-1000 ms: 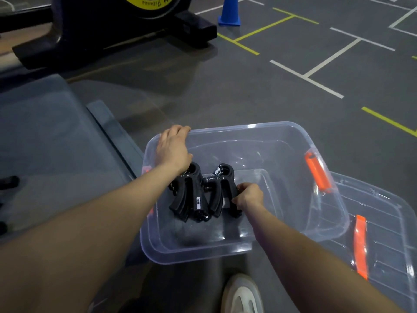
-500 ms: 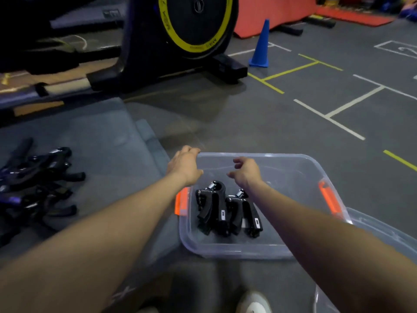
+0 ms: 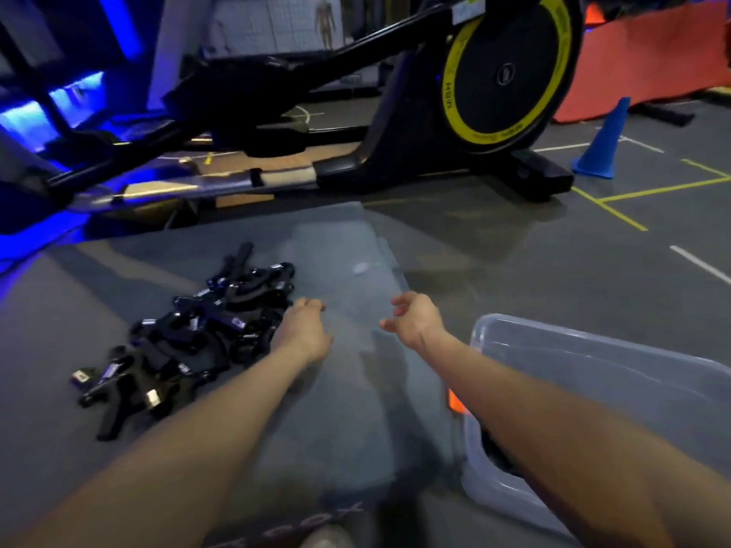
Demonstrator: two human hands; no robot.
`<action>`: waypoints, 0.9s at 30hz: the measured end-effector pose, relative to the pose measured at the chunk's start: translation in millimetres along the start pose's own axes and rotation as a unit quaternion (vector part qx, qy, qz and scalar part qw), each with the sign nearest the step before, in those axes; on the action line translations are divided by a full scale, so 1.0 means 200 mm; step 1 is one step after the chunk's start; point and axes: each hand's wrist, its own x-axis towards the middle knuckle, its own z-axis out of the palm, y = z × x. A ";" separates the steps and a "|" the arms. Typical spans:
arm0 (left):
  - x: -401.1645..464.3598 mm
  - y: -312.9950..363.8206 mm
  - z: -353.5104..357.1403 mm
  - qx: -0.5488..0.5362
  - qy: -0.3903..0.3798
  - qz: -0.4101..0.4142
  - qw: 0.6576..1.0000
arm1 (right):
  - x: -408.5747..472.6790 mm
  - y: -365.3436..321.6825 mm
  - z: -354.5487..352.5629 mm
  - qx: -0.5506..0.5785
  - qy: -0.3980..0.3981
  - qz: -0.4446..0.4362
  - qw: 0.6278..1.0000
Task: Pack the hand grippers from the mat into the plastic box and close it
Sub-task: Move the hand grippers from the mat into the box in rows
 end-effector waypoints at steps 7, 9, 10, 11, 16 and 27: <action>0.00 -0.46 -0.03 -0.032 0.001 -0.096 0.995 | 0.09 -0.12 0.47 -0.009 -0.083 -0.023 0.996; 0.03 -0.53 -0.01 -0.070 0.010 -0.132 0.989 | 0.11 -0.13 0.56 -0.014 -0.092 -0.028 0.995; 0.04 -0.55 0.00 -0.097 0.020 -0.148 0.984 | 0.12 -0.13 0.59 -0.019 -0.096 -0.031 0.995; 0.06 -0.56 0.01 -0.132 0.035 -0.167 0.977 | 0.13 -0.13 0.62 -0.020 -0.100 -0.030 0.994; 0.19 -0.66 0.04 -0.261 0.088 -0.278 0.920 | 0.20 -0.13 0.71 -0.011 -0.105 -0.028 0.994; 0.41 -0.75 0.15 -0.441 0.105 -0.324 0.830 | 0.29 -0.14 0.85 0.036 -0.116 -0.027 0.992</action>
